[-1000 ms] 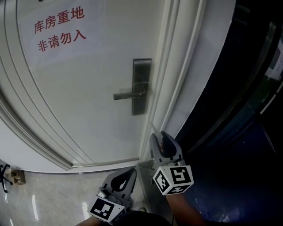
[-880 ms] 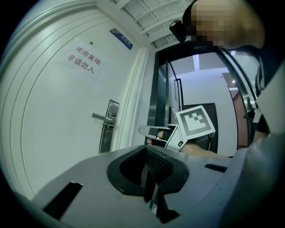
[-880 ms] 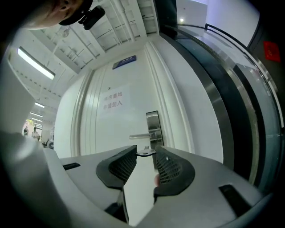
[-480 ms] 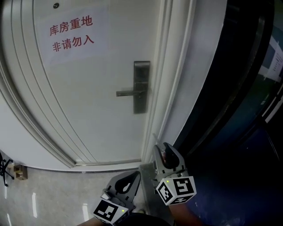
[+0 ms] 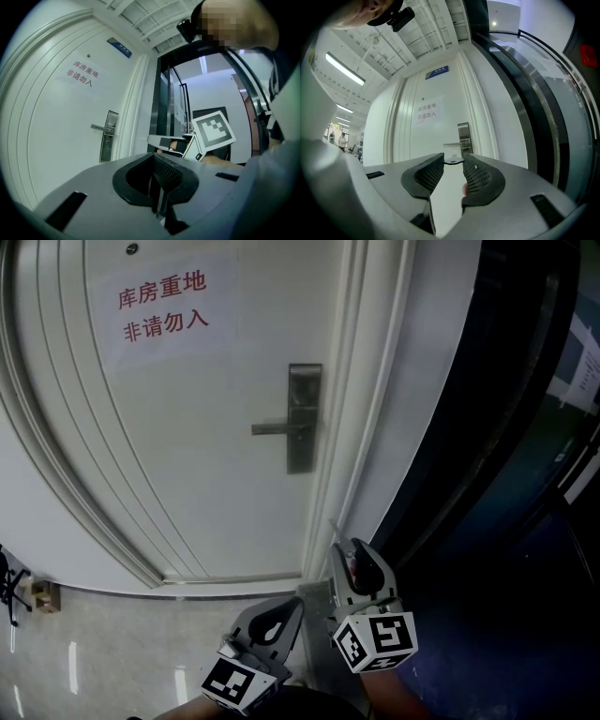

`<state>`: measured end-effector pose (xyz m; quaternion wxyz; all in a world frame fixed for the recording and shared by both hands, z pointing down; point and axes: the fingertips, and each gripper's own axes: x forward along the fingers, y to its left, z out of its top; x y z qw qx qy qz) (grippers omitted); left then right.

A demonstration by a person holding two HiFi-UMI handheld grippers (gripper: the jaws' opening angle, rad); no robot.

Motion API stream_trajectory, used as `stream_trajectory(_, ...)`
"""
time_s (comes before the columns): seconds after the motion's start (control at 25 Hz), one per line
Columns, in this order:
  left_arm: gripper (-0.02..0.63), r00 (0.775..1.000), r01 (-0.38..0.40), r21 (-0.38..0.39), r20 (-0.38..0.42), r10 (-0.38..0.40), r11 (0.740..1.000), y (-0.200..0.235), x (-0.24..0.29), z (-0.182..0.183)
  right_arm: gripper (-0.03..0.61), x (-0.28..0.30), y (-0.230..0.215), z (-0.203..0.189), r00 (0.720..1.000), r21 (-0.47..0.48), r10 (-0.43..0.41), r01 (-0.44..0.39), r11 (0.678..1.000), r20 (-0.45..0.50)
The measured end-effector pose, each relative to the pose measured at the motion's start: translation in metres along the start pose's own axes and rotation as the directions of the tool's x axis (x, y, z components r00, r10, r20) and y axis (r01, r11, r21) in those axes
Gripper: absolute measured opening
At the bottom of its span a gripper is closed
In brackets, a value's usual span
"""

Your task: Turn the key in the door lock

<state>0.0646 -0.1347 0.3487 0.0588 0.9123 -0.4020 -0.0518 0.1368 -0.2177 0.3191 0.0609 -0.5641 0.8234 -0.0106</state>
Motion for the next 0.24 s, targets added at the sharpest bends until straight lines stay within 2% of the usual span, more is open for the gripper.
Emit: stream_trajectory(0.24, 0.003, 1.000, 0.001, 0.002, -0.002, -0.001, 1.000, -0.0046, -0.0011, -0.0008, 0.133, -0.0033, -0.0004, -0.0015, 1.000, 0.007, 0.004, -0.004, 1.000, -0.007)
